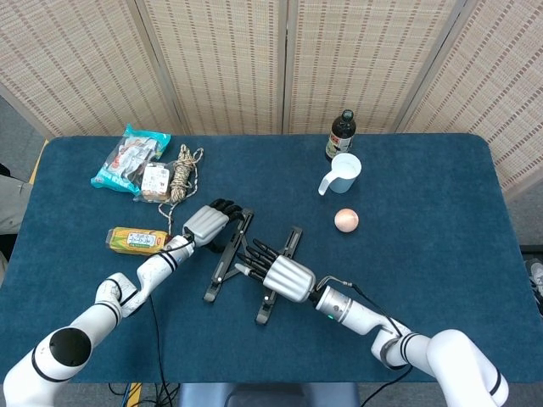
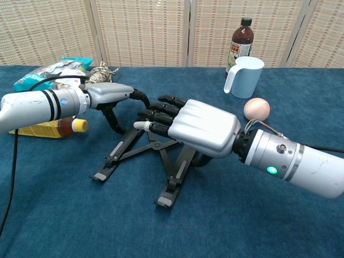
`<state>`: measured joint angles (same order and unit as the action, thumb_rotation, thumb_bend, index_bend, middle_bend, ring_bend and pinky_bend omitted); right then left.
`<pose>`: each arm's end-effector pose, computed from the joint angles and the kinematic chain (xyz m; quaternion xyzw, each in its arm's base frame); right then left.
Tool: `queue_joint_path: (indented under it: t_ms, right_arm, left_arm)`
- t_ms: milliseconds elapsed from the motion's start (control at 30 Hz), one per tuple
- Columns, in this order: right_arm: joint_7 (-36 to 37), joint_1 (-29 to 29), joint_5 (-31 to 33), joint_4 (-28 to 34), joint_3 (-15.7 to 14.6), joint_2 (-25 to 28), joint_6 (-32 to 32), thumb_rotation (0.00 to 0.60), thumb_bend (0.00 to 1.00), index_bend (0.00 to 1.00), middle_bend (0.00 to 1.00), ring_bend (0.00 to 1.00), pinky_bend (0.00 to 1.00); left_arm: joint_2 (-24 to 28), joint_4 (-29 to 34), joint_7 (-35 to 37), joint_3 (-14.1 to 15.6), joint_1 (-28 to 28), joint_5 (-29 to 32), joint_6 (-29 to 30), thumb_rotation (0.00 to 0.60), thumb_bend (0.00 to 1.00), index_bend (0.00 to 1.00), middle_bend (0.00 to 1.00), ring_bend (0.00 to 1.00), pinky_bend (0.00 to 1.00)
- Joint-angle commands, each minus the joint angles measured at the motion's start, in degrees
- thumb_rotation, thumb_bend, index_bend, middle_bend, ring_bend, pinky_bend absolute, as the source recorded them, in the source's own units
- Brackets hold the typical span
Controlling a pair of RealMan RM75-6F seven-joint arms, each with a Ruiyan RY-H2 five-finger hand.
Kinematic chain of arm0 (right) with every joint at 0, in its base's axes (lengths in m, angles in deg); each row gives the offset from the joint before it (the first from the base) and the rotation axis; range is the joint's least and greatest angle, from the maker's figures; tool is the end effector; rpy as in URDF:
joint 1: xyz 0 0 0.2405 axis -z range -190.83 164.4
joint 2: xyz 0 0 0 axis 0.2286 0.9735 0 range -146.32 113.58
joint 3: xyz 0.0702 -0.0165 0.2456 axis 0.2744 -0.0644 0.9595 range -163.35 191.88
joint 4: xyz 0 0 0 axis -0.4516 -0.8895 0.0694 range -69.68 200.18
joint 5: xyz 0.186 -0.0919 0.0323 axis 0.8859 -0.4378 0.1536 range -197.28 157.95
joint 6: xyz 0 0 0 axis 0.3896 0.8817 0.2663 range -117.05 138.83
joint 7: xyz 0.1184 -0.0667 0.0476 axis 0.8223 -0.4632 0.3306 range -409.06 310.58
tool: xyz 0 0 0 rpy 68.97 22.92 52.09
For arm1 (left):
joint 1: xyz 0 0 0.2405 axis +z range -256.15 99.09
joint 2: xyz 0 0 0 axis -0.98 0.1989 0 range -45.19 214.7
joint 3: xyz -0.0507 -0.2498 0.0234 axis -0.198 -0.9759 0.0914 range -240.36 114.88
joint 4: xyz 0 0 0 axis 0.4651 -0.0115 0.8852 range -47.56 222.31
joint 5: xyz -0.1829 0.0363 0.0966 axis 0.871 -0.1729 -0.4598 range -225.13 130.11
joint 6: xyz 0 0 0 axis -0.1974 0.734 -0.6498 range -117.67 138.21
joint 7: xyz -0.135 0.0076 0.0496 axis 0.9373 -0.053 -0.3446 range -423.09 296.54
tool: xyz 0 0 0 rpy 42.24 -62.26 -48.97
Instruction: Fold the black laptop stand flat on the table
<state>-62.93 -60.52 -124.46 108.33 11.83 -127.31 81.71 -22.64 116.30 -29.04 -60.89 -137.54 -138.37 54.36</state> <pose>-0.1257 -0.3174 -0.1026 0.8471 0.0284 0.4119 0.3345 -0.1546 0.4423 -0.0668 -0.8132 -0.3357 -0.3436 0.3287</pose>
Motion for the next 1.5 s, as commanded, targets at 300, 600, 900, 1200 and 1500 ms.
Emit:
queue_joint_path:
  t_ms: [300, 600, 900, 1200, 1500]
  right_arm:
    - [1.02, -1.1, 0.12, -4.57, 1.04, -3.09, 2.37, 0.6, 0.0, 0.0, 0.0, 0.0, 0.0]
    - [1.21, -1.95, 1.16, -6.59, 2.05, -4.78, 2.87, 0.6, 0.0, 0.0, 0.0, 0.0, 0.0]
    - [1.26, -2.96, 1.76, -7.82, 2.57, -6.15, 3.16, 0.6, 0.0, 0.0, 0.0, 0.0, 0.0]
    - [1.49, -3.02, 1.92, -8.33, 2.25, -6.5, 4.11, 0.6, 0.0, 0.0, 0.0, 0.0, 0.0]
    - [2.16, -1.58, 1.88, 0.02, 0.48, -0.3, 3.86, 0.6, 0.0, 0.0, 0.0, 0.0, 0.0]
  left_arm:
    - [0.71, 1.49, 0.66, 0.14, 0.01, 0.08, -0.5, 0.6, 0.13, 0.19, 0.1, 0.05, 0.05]
    - [1.33, 3.13, 0.82, 0.23, -0.06, -0.18, 0.09, 0.6, 0.13, 0.19, 0.1, 0.05, 0.07]
    - [1.78, 4.9, 0.53, 0.48, -0.15, -0.61, 0.65, 0.6, 0.13, 0.19, 0.1, 0.05, 0.08]
    - [2.78, 7.28, 0.11, 0.7, -0.3, -1.02, 1.14, 0.6, 0.13, 0.19, 0.1, 0.05, 0.08]
    - [3.95, 6.18, -1.2, -0.65, 1.07, 1.29, 0.56, 0.6, 0.13, 0.19, 0.1, 0.05, 0.08]
